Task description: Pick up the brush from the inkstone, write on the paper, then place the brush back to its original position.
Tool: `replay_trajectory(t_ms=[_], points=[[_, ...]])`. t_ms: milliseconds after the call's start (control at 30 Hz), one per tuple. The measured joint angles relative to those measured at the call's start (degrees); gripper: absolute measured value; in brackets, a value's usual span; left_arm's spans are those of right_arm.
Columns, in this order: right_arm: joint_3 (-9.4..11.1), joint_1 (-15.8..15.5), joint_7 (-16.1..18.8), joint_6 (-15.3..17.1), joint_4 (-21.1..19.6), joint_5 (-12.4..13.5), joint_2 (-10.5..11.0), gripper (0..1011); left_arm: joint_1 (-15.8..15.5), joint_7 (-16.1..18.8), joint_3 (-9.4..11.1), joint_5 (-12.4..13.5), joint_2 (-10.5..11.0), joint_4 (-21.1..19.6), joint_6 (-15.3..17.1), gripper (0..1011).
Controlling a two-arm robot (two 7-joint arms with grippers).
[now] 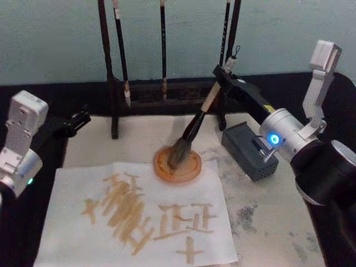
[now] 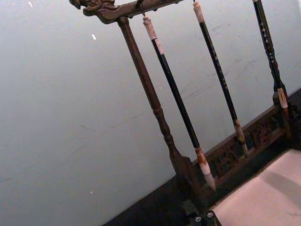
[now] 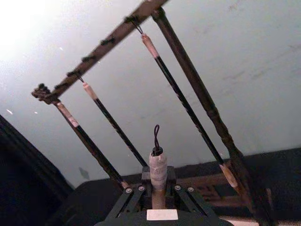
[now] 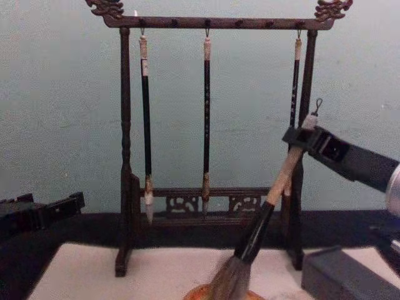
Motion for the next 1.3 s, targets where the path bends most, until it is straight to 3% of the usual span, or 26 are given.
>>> replay_trajectory(t_ms=[633, 1300], points=[[2.3, -1.3, 0.7, 0.9, 3.6, -2.1, -0.5, 191, 0.0, 0.0, 0.0, 0.0, 0.0, 0.0, 0.0, 1002], [5.2, -4.0, -0.7, 2.7, 2.9, -4.1, 1.4, 198, 0.0, 0.0, 0.0, 0.0, 0.0, 0.0, 0.0, 1002]])
